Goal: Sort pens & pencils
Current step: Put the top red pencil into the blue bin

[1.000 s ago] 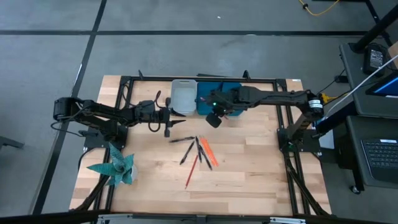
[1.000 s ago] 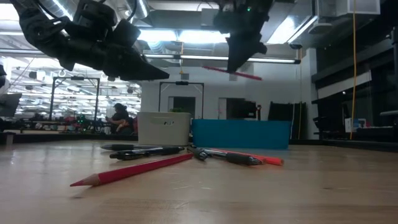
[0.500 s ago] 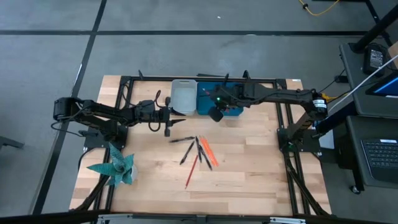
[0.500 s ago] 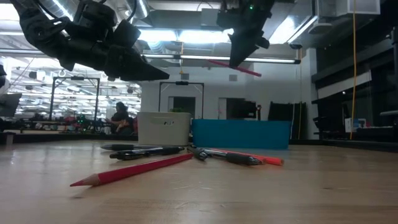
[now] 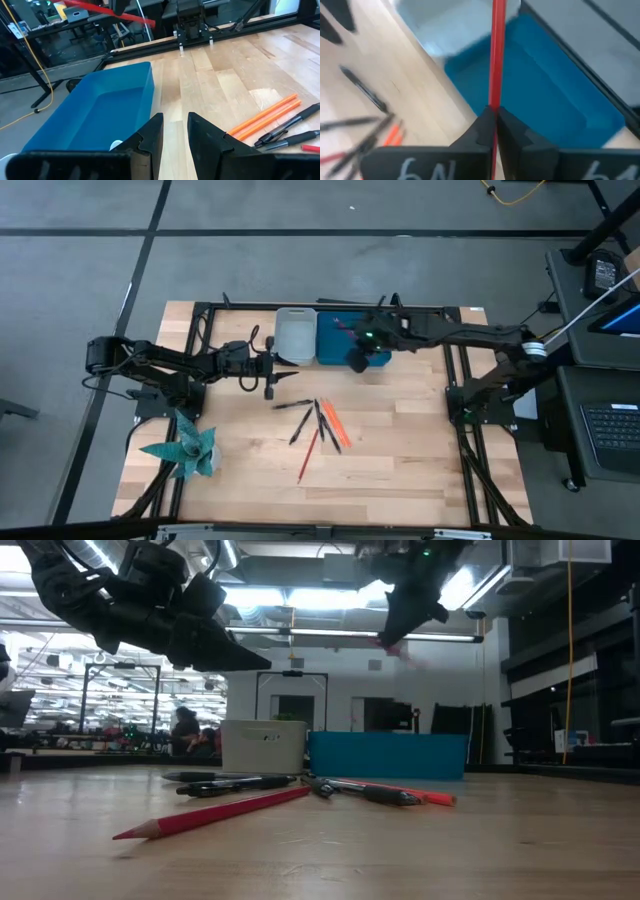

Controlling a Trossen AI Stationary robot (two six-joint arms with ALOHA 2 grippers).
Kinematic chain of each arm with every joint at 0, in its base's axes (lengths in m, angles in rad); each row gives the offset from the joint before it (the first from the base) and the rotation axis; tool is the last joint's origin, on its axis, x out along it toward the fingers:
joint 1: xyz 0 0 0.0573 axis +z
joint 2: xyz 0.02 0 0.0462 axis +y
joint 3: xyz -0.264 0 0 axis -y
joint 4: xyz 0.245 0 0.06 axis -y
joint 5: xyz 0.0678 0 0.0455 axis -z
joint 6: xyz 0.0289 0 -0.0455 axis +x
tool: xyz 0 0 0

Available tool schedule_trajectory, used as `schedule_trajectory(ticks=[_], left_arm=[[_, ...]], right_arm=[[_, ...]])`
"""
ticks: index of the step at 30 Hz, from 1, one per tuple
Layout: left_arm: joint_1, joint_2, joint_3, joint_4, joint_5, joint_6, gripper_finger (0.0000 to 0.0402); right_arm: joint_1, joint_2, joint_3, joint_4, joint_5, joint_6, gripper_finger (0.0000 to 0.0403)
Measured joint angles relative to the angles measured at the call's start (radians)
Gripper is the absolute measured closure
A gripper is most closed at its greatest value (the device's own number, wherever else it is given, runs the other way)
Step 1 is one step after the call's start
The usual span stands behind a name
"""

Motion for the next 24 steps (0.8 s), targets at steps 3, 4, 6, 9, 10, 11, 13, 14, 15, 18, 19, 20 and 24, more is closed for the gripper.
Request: schedule_trajectory(ticks=[3,4,6,9,10,11,13,14,15,18,19,20,24], left_arm=[[0.0,0.0,0.0,0.001,0.0,0.0,0.0319],[0.0,0.0,0.0,0.003,0.0,0.0,0.0319],[0.0,0.0,0.0,0.005,0.0,0.0,0.0319],[0.0,0.0,0.0,0.005,0.0,0.0,0.0319],[0.0,0.0,0.0,0.006,0.0,0.0,0.0319],[0.0,0.0,0.0,0.01,0.0,0.0,0.0319],[0.0,0.0,0.0,0.025,0.0,0.0,0.0319],[0.0,0.0,0.0,0.032,0.0,-0.001,0.0319],[0.0,0.0,0.0,0.037,0.0,-0.001,0.0319],[0.0,0.0,0.0,0.039,0.0,-0.002,0.0319],[0.0,0.0,0.0,0.04,0.0,-0.003,0.0319],[0.0,0.0,0.0,0.04,0.0,-0.004,0.0319],[0.0,0.0,0.0,0.039,0.0,-0.008,0.0319]], right_arm=[[-0.004,-0.103,-0.148,0.207,-0.046,-0.009,0.0391],[-0.008,-0.133,-0.19,0.27,-0.066,-0.018,0.0391],[-0.015,-0.186,-0.267,0.381,-0.081,-0.043,0.0391],[-0.034,-0.228,-0.351,0.45,-0.083,-0.056,0.0391],[-0.042,-0.23,-0.373,0.458,-0.085,-0.056,0.0392],[-0.051,-0.23,-0.394,0.469,-0.086,-0.056,0.0394],[-0.07,-0.229,-0.429,0.503,-0.096,-0.056,0.0398],[-0.081,-0.229,-0.446,0.526,-0.107,-0.056,0.0399],[-0.092,-0.229,-0.461,0.551,-0.122,-0.056,0.0399],[-0.113,-0.229,-0.495,0.616,-0.181,-0.055,0.0394],[-0.115,-0.229,-0.5,0.625,-0.203,-0.052,0.0391],[-0.117,-0.229,-0.501,0.626,-0.225,-0.048,0.0389],[-0.098,-0.229,-0.501,0.622,-0.29,-0.032,0.0387]])
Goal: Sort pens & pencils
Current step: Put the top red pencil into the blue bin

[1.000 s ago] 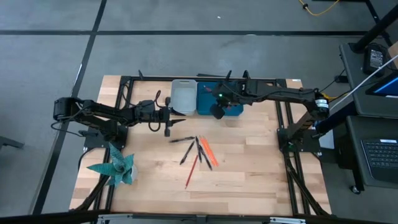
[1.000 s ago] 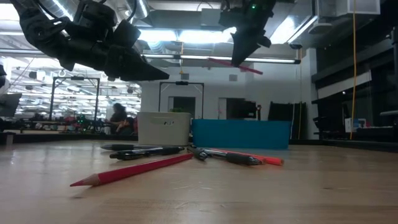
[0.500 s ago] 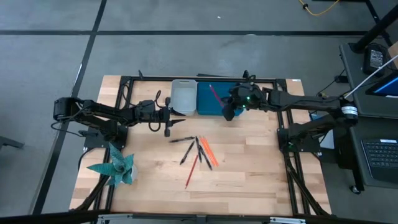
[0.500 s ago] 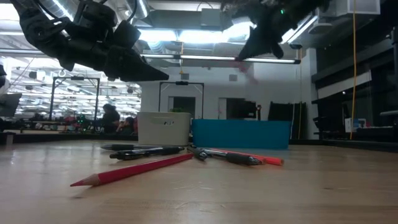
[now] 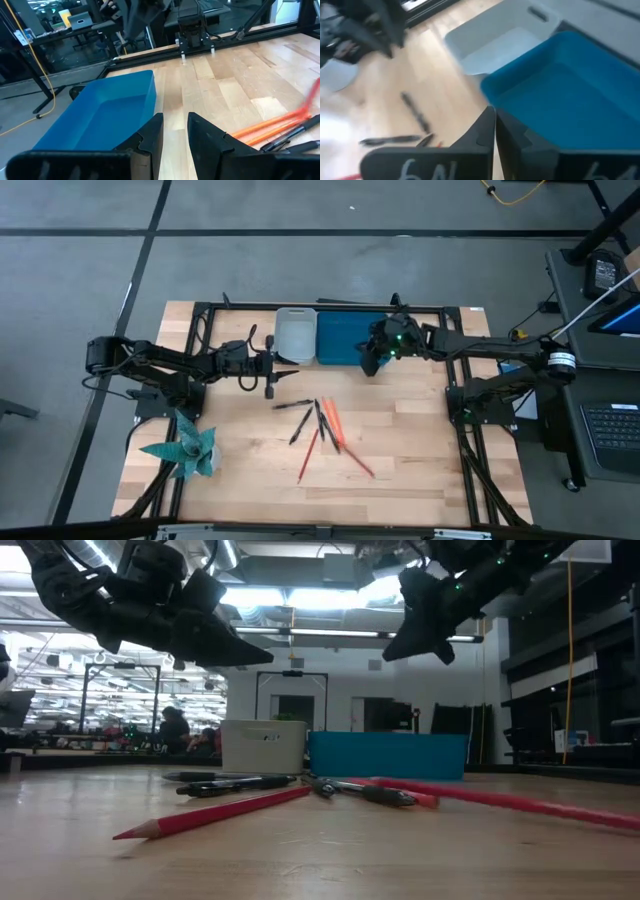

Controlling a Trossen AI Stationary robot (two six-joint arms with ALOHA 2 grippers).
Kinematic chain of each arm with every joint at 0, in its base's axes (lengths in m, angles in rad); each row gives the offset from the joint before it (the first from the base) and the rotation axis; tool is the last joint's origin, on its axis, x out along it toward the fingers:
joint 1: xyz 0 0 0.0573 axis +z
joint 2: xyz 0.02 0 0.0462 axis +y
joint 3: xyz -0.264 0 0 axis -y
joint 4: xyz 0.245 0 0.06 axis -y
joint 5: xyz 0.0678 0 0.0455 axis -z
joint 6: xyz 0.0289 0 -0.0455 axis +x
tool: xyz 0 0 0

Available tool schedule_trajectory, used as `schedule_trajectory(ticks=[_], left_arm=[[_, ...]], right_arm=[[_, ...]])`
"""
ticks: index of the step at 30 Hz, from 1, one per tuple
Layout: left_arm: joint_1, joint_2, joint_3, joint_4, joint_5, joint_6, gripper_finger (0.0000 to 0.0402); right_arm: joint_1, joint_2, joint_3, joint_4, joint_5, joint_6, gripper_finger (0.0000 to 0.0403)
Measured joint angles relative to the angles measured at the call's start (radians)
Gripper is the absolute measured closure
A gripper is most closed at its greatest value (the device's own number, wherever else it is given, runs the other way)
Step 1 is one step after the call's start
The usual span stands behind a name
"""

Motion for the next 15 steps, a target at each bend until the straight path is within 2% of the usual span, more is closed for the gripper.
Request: schedule_trajectory(ticks=[5,10,15], left_arm=[[0.0,0.0,0.0,-0.001,0.0,-0.001,0.0319],[0.0,0.0,0.0,-0.002,0.0,-0.001,0.0319],[0.0,0.0,0.0,-0.003,0.0,-0.017,0.0319]], right_arm=[[0.049,0.0,0.0,-0.066,-0.029,0.038,0.0389],[0.11,0.0,0.0,-0.168,-0.043,0.143,0.0379],[0.199,0.0,0.0,-0.189,-0.059,0.238,0.0369]])
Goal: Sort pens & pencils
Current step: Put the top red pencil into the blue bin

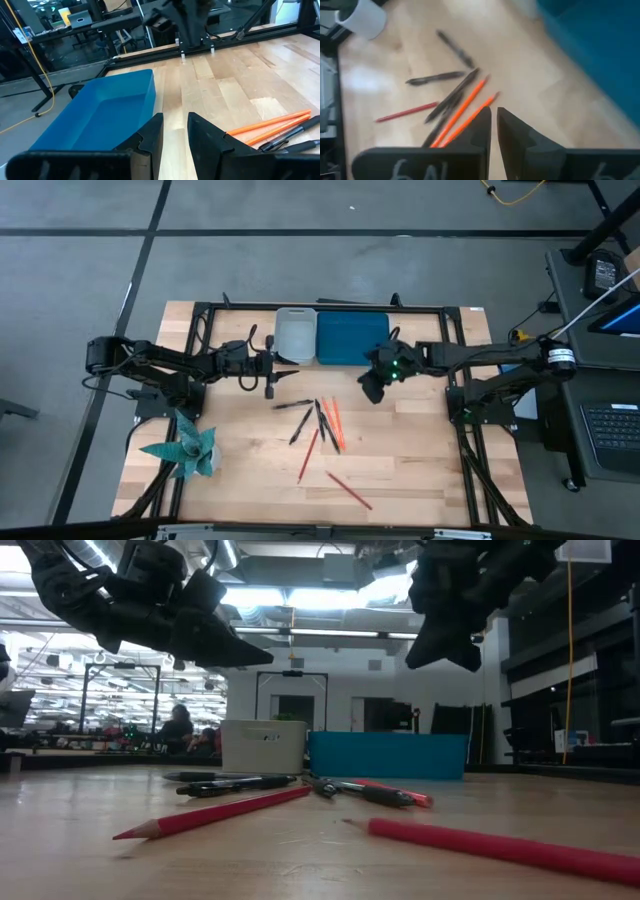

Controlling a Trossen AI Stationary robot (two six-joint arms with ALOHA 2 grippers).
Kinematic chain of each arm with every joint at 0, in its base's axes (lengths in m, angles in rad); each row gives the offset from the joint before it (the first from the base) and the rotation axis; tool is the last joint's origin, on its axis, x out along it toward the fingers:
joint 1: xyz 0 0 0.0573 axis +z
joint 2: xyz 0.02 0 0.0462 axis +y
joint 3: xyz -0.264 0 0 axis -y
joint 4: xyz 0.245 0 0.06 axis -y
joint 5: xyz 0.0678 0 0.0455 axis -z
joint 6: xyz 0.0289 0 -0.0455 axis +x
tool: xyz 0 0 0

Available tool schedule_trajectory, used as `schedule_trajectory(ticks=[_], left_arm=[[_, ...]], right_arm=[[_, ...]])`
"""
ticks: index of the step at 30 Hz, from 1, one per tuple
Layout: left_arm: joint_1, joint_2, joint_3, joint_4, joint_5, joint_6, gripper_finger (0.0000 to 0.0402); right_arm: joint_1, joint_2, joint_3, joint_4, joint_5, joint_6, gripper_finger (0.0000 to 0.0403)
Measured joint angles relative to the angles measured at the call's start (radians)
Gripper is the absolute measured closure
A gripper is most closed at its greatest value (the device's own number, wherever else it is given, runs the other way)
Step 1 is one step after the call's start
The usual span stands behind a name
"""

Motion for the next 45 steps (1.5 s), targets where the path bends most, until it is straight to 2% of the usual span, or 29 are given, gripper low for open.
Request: schedule_trajectory(ticks=[7,13,18,28,33,40,45], left_arm=[[0.0,0.0,0.0,0.0,0.0,-0.01,0.0319],[0.0,0.0,0.0,0.001,0.0,-0.01,0.0319],[0.0,0.0,0.0,0.001,0.0,-0.011,0.0319],[0.0,0.0,0.0,0.0,-0.001,-0.01,0.0319],[0.0,0.0,0.0,-0.001,-0.001,-0.011,0.0319],[0.0,0.0,0.0,-0.002,-0.001,-0.029,0.0319],[-0.009,0.0,0.0,-0.005,-0.001,-0.058,0.0319]], right_arm=[[0.158,0.025,0.0,0.007,0.042,0.145,0.0368],[0.256,0.155,0.045,0.039,0.079,0.2,0.0368],[0.299,0.274,0.146,-0.032,0.079,0.242,0.0368],[0.406,0.539,0.514,-0.437,0.156,0.323,0.0368],[0.469,0.628,0.634,-0.563,0.186,0.435,0.0368],[0.57,0.679,0.688,-0.579,0.248,0.622,0.0368],[0.621,0.7,0.694,-0.506,0.244,0.706,0.0368]])
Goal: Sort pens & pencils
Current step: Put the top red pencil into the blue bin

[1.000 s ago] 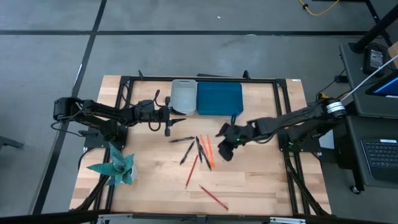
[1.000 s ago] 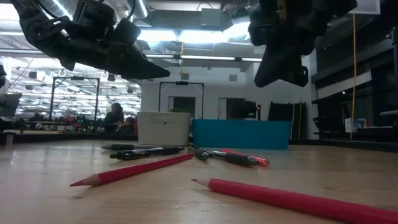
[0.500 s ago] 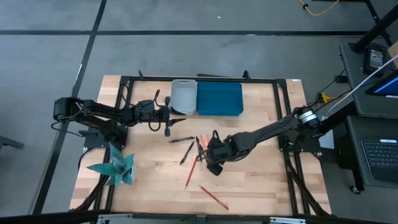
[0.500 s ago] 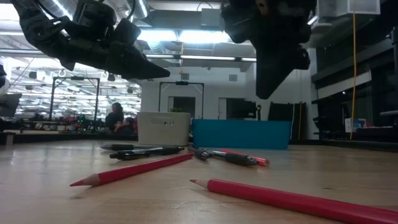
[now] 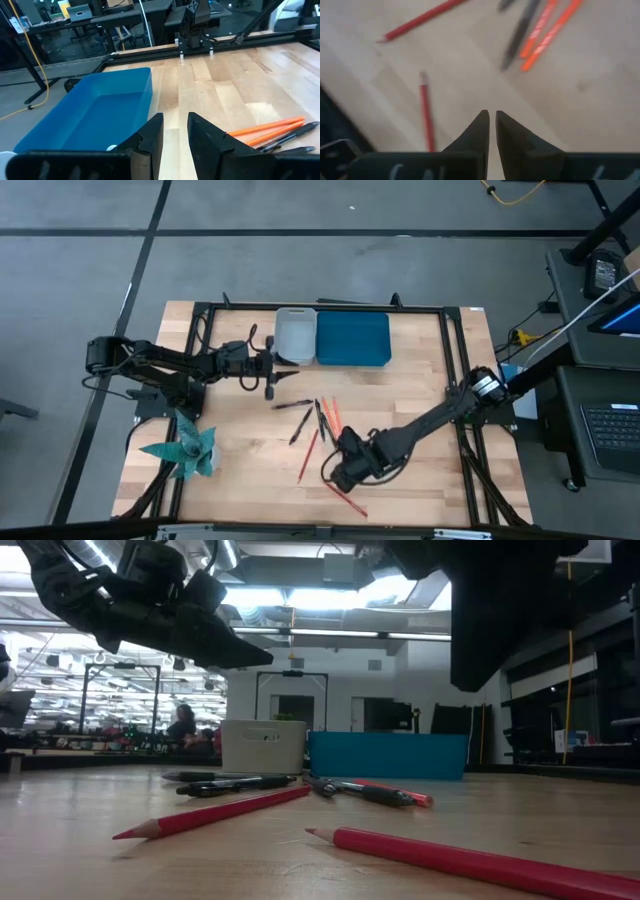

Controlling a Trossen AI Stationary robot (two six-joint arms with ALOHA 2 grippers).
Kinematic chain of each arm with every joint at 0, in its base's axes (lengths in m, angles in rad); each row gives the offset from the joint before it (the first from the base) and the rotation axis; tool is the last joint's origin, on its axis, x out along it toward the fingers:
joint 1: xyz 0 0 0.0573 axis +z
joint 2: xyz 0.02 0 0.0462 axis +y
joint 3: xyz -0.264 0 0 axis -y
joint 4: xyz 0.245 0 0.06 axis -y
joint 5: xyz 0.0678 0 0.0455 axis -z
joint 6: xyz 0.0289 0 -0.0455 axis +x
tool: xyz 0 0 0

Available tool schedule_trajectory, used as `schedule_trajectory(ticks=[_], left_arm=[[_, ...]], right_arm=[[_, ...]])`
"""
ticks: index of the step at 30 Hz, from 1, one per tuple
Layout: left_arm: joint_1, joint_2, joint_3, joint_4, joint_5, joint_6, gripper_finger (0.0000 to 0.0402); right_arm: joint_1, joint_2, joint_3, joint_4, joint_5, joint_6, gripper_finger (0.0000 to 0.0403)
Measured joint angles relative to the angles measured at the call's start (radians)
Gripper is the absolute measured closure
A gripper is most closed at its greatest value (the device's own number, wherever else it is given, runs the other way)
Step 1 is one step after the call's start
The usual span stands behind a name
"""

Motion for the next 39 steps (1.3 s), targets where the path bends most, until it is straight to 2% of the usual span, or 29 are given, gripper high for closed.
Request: schedule_trajectory(ticks=[6,11,17,26,39], left_arm=[[-0.028,0.0,0.0,0.002,0.0,-0.005,0.0319],[-0.077,0.0,0.0,-0.019,0.002,-0.007,0.0319],[-0.19,0.0,0.0,-0.019,0.116,-0.007,0.0319],[-0.273,0.0,0.0,-0.02,0.039,-0.007,0.0319],[-0.287,0.0,0.0,-0.034,0.023,-0.032,0.0319]], right_arm=[[0.023,0.037,0.0,0.151,-0.056,0.036,0.0372],[0.039,0.072,0.0,0.204,-0.127,0.082,0.0397],[0.053,0.082,0.0,0.217,-0.139,0.081,0.0385],[0.064,0.103,0.0,0.416,-0.192,0.08,0.0397],[0.106,0.205,0.0,0.494,-0.29,0.133,0.0395]])
